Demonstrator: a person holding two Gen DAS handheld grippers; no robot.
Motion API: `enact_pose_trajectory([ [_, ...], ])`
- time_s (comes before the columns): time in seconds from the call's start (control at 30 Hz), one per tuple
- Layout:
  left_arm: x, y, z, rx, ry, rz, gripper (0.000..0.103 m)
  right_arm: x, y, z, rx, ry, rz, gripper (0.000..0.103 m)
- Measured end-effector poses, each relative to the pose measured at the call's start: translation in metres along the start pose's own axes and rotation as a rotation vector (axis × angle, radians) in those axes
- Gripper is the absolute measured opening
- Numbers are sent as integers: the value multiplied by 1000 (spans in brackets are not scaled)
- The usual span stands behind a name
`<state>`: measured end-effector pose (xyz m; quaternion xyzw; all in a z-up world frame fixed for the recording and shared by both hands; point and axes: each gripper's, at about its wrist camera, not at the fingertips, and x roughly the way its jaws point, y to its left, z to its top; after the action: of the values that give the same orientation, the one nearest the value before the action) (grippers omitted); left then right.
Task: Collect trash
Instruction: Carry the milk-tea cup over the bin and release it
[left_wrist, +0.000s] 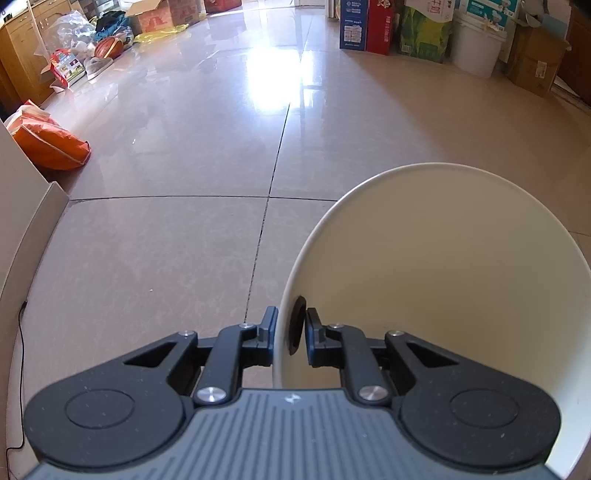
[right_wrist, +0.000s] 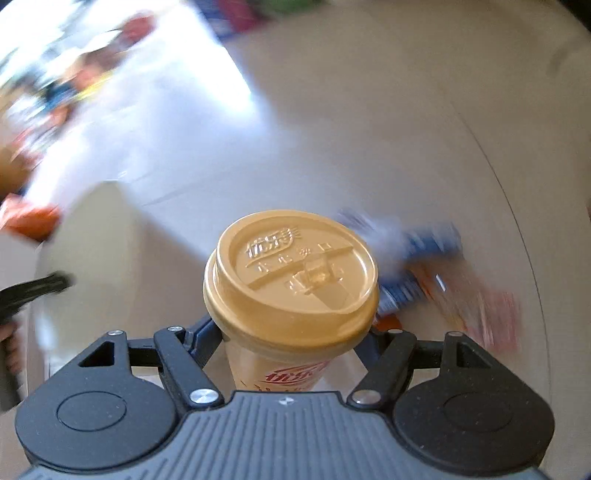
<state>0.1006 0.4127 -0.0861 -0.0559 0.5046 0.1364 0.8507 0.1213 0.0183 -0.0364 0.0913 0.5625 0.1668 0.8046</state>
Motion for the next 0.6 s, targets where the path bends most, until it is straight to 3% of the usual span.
enact_pose_trajectory([
  [0.2, -1, -2, 0, 1, 2, 4, 13, -22, 86, 39, -221, -55, 116, 77],
  [0.4, -1, 0, 2, -7, 7, 2, 14, -2, 159, 53, -377, -45, 127, 78],
  [0.6, 0, 1, 4, -9, 7, -2, 14, 5, 181, 41, -452, -36, 146, 89],
])
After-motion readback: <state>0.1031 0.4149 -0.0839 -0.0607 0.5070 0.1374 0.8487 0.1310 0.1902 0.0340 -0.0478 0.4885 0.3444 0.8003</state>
